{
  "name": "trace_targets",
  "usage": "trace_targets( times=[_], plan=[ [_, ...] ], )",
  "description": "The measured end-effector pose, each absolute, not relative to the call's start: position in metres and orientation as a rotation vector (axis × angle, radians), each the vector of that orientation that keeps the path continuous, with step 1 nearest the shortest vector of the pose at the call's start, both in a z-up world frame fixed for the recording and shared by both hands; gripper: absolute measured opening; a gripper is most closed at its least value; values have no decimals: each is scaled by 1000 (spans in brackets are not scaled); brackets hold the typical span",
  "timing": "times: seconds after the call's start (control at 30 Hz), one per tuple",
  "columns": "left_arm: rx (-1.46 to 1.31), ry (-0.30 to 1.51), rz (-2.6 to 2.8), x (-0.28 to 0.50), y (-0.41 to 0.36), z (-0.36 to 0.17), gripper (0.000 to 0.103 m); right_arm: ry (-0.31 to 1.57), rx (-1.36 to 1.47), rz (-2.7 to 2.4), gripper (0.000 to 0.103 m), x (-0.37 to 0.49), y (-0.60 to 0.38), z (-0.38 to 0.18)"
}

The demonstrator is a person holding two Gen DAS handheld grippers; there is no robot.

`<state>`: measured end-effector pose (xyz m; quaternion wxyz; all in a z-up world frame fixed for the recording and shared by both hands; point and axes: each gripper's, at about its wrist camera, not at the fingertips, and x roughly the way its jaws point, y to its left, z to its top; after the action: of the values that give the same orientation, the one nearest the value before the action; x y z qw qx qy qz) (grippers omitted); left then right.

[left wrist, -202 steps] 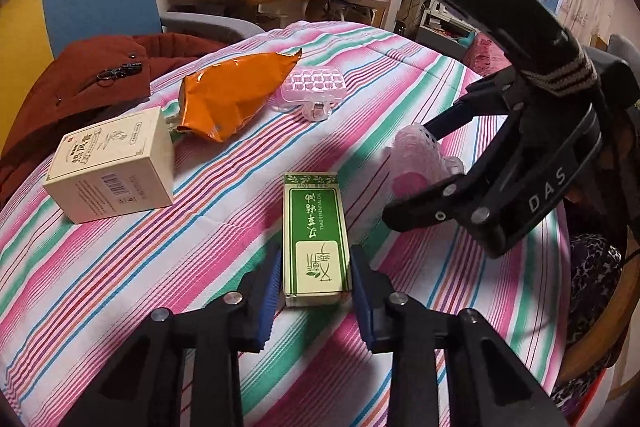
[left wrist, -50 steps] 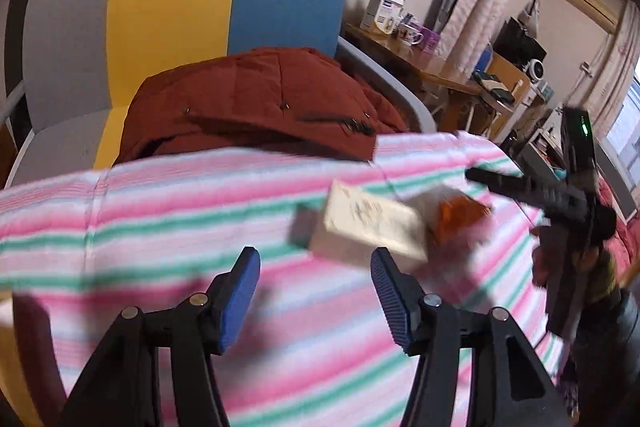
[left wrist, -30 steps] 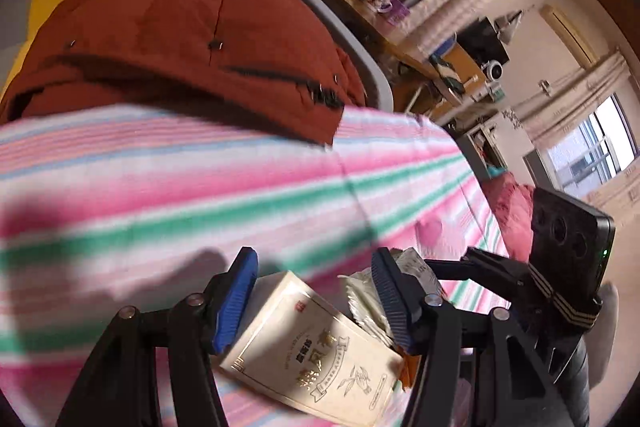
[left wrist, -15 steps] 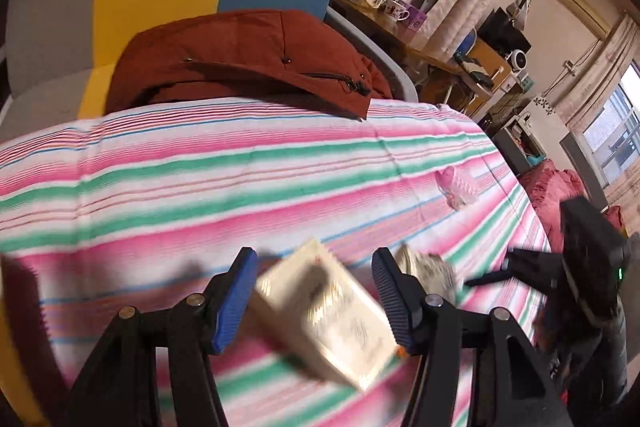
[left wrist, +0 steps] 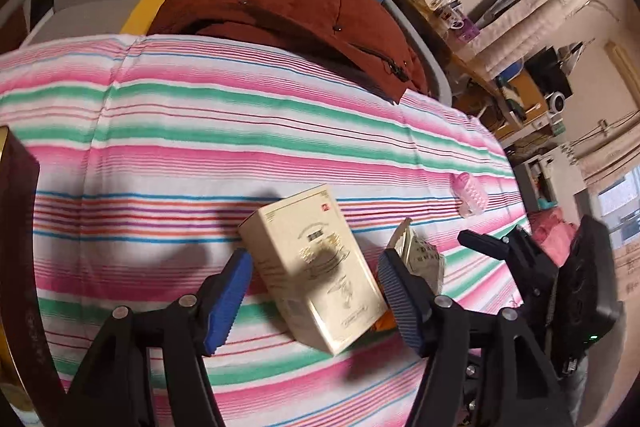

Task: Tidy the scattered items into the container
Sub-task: 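Grasp the cream medicine box with the left tool while the right tool grasps the orange packet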

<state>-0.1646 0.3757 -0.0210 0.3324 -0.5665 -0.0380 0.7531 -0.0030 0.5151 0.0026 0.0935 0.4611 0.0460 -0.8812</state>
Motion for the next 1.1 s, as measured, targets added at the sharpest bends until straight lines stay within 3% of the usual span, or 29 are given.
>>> trace_targets(
  times=[0.23,0.47,0.8,0.97,1.1],
  plan=[
    [-1473,-51,2042,-161,384,-31,66,169,1434,-2590,103,-11,511,-16],
    [-1434,-53,2055,-157,380,-38,66,152,1468,-2620,86,-13,514,-20],
    [-1425,18,2056,-147,401,-47,68,86,1513,-2592,86,-7,516,-21],
    [-1385,82,2079,-146,395,-51,66,152,1521,-2594,75,-8,509,-21],
    [-1377,51,2080,-147,383,-61,66,139,1536,-2587,75,-8,508,-21]
  ],
)
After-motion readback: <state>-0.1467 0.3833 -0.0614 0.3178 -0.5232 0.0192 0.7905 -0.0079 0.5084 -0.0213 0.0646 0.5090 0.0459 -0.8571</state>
